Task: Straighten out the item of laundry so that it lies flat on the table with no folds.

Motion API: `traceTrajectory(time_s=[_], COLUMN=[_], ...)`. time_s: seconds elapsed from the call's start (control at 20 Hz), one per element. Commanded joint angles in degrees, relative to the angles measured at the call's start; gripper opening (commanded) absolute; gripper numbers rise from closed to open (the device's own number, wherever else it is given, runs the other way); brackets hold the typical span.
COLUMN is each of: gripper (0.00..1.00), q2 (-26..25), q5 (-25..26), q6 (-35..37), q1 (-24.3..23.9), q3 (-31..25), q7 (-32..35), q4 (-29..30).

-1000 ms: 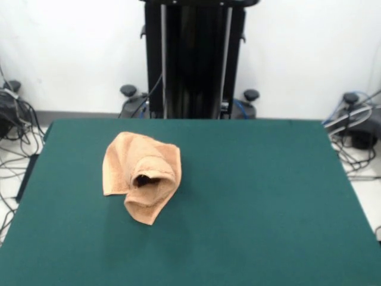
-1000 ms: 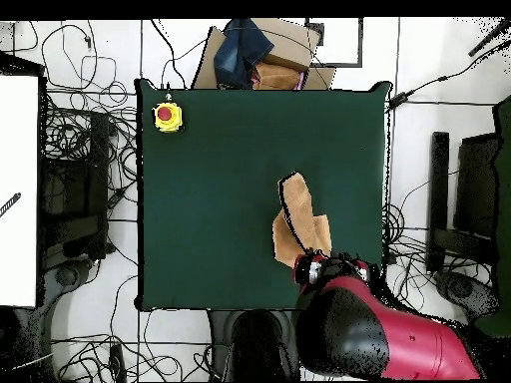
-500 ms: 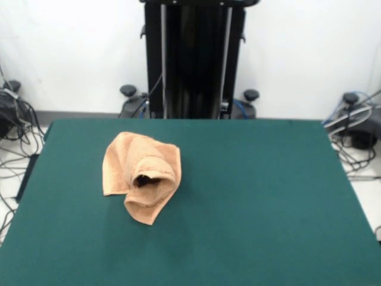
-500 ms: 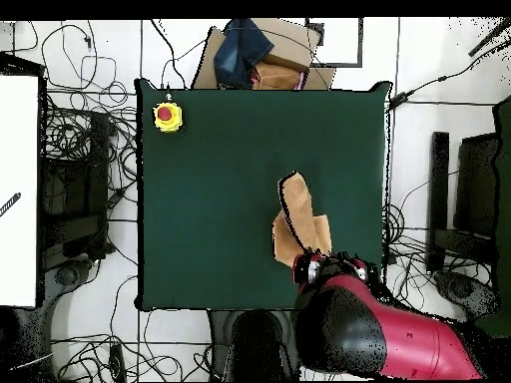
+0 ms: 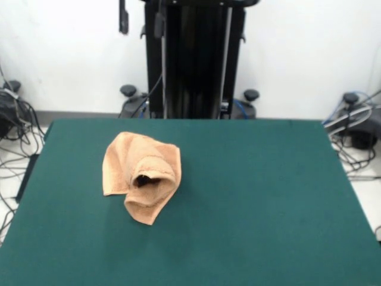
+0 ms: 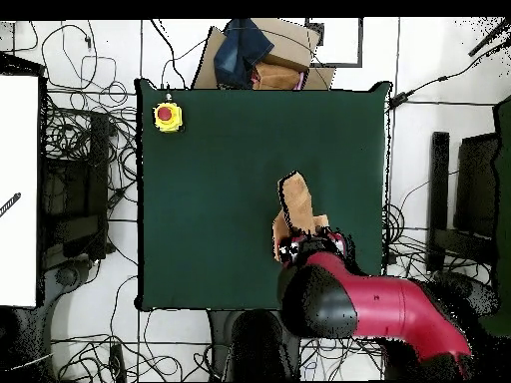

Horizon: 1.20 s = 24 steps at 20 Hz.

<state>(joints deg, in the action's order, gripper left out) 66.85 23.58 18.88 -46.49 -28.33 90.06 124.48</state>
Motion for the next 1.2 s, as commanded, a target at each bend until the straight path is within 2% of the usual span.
traceTrajectory(time_s=[0.05, 0.25, 0.55, 1.2], gripper=[1.0, 1.0, 1.0, 1.0], q2=[-10.67, -10.52, -15.69, -23.27], q5=[6.61, 5.66, 9.11, 9.05], q6=[-5.66, -5.78, -11.37, -20.67], q1=[4.1, 4.0, 7.0, 10.49], q3=[5.88, 5.61, 9.51, 15.1], q7=[6.35, 6.29, 6.6, 6.46], q4=[-5.96, -6.67, -9.56, -13.27])
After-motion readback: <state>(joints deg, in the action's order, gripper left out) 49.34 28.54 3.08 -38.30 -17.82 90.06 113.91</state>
